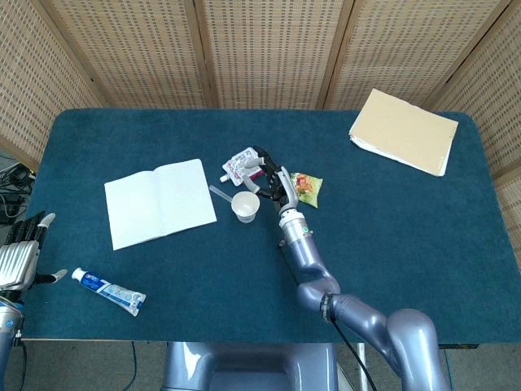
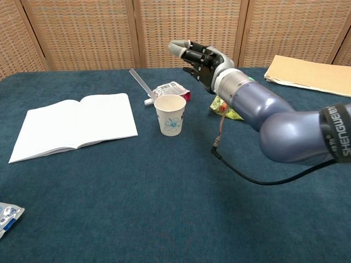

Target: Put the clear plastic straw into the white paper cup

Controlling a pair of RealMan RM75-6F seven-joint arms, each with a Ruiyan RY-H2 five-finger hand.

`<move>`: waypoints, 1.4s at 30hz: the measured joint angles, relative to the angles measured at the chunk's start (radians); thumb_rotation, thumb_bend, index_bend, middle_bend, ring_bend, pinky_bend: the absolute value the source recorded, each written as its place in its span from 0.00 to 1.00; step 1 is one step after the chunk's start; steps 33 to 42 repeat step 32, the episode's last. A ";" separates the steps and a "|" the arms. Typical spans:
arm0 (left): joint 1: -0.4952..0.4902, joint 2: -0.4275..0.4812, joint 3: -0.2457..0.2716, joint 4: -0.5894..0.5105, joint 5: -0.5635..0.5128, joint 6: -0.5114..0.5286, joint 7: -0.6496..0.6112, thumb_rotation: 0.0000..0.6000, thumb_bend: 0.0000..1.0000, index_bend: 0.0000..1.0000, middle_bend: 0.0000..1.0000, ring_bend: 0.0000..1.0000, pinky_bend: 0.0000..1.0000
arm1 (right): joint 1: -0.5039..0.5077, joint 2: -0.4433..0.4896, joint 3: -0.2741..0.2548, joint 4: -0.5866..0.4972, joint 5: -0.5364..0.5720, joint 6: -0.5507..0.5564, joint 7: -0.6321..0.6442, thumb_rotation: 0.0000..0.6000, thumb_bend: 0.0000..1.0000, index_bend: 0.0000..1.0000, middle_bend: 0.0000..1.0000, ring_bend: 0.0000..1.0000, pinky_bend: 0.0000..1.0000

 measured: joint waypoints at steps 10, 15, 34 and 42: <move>0.015 0.024 0.014 -0.063 0.062 0.065 0.017 1.00 0.05 0.00 0.00 0.00 0.00 | -0.184 0.251 -0.098 -0.260 -0.042 0.056 -0.174 1.00 0.29 0.33 0.00 0.00 0.00; 0.024 0.038 0.026 -0.094 0.104 0.099 0.035 1.00 0.05 0.00 0.00 0.00 0.00 | -0.300 0.405 -0.182 -0.378 -0.060 0.111 -0.395 1.00 0.24 0.15 0.00 0.00 0.00; 0.054 0.041 0.053 -0.135 0.176 0.181 0.101 1.00 0.04 0.00 0.00 0.00 0.00 | -0.769 0.799 -0.499 -0.750 -0.132 0.576 -1.311 1.00 0.23 0.08 0.00 0.00 0.00; 0.054 0.041 0.053 -0.135 0.176 0.181 0.101 1.00 0.04 0.00 0.00 0.00 0.00 | -0.769 0.799 -0.499 -0.750 -0.132 0.576 -1.311 1.00 0.23 0.08 0.00 0.00 0.00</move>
